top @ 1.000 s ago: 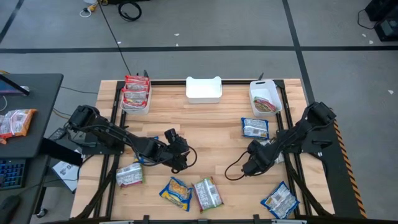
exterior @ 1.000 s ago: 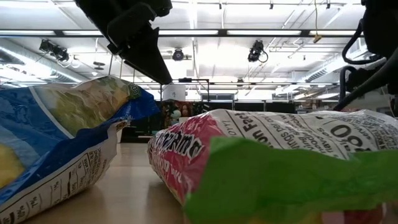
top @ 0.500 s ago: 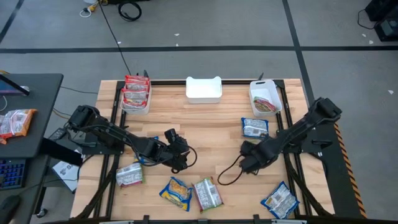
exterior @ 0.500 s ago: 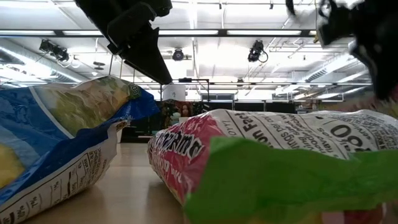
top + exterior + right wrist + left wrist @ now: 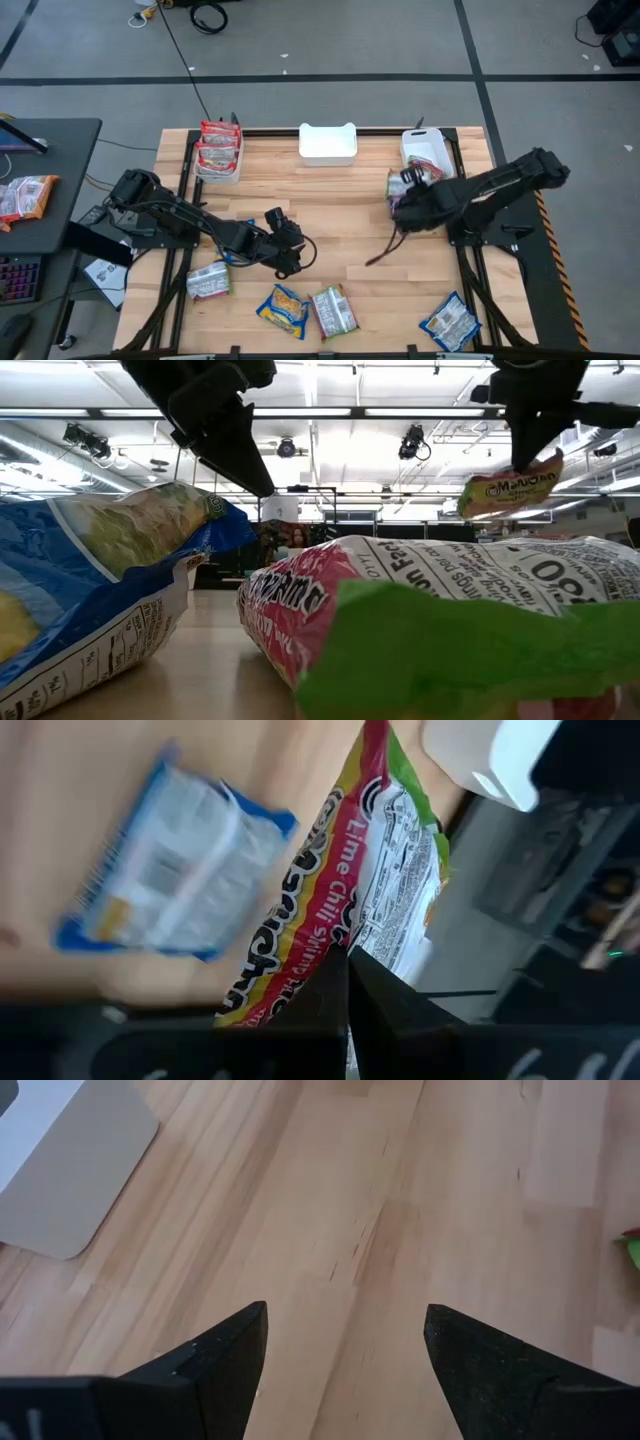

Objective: Sort Maruchan noodles
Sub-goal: Put the green noodle pack into the right white bin

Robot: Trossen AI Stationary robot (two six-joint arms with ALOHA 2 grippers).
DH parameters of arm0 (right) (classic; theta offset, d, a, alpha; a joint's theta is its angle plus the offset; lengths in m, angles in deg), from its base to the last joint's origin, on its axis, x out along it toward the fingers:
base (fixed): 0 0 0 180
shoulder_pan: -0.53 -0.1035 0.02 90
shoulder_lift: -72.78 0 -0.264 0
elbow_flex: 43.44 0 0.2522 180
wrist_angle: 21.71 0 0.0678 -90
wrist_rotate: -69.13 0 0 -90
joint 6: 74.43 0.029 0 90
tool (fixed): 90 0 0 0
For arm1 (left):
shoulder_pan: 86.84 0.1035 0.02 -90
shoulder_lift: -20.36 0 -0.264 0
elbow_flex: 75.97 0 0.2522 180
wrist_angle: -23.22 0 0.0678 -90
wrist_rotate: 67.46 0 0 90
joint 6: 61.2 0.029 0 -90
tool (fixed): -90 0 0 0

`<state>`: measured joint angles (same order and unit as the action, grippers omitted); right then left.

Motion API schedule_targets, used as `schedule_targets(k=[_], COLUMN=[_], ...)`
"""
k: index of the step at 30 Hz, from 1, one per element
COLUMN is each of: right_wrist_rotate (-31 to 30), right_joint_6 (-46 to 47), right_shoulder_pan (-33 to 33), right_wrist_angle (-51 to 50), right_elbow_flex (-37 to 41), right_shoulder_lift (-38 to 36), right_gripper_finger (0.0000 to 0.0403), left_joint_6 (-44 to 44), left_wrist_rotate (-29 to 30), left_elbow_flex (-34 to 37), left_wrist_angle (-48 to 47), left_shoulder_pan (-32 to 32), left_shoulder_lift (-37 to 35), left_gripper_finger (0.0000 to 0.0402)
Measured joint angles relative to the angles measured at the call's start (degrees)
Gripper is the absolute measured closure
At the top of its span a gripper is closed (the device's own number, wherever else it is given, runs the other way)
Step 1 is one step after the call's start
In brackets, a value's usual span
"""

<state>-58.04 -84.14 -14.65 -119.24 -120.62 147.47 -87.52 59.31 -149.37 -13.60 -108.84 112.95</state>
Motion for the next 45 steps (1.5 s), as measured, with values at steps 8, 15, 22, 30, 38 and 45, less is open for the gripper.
schedule_targets(k=[8,15,22,30,38,45], right_wrist_rotate=[-3.9,-5.9,-9.2,-8.2,-6.6,5.5], right_joint_6=[-14.1,-19.3,-24.1,-31.1,-37.2,-38.5], right_shoulder_pan=[12.4,24.2,32.7,38.7,44.5,51.5], right_wrist_angle=[5.5,10.0,17.7,31.7,37.9,39.8], right_elbow_flex=[0.0,0.0,4.9,16.2,17.5,17.5], right_shoulder_lift=[-5.3,-9.6,-10.4,-10.5,-13.7,-14.9], right_gripper_finger=[0.0401,0.0402,0.0402,0.0402,0.0402,0.0402], left_joint_6=[0.0,3.0,3.4,4.6,3.6,5.9], left_wrist_rotate=[-1.3,-1.3,0.1,4.0,1.3,-1.1], left_elbow_flex=[0.0,0.0,0.0,0.0,0.0,0.0], left_wrist_angle=[-0.9,-0.8,-0.9,-1.1,-4.3,-4.4], left_shoulder_pan=[0.1,0.1,-1.2,-3.7,-1.5,2.1], left_shoulder_lift=[0.0,-0.9,-6.8,-11.1,-11.0,-12.9], left_gripper_finger=[0.0127,0.0127,0.0127,0.0127,0.0128,0.0157])
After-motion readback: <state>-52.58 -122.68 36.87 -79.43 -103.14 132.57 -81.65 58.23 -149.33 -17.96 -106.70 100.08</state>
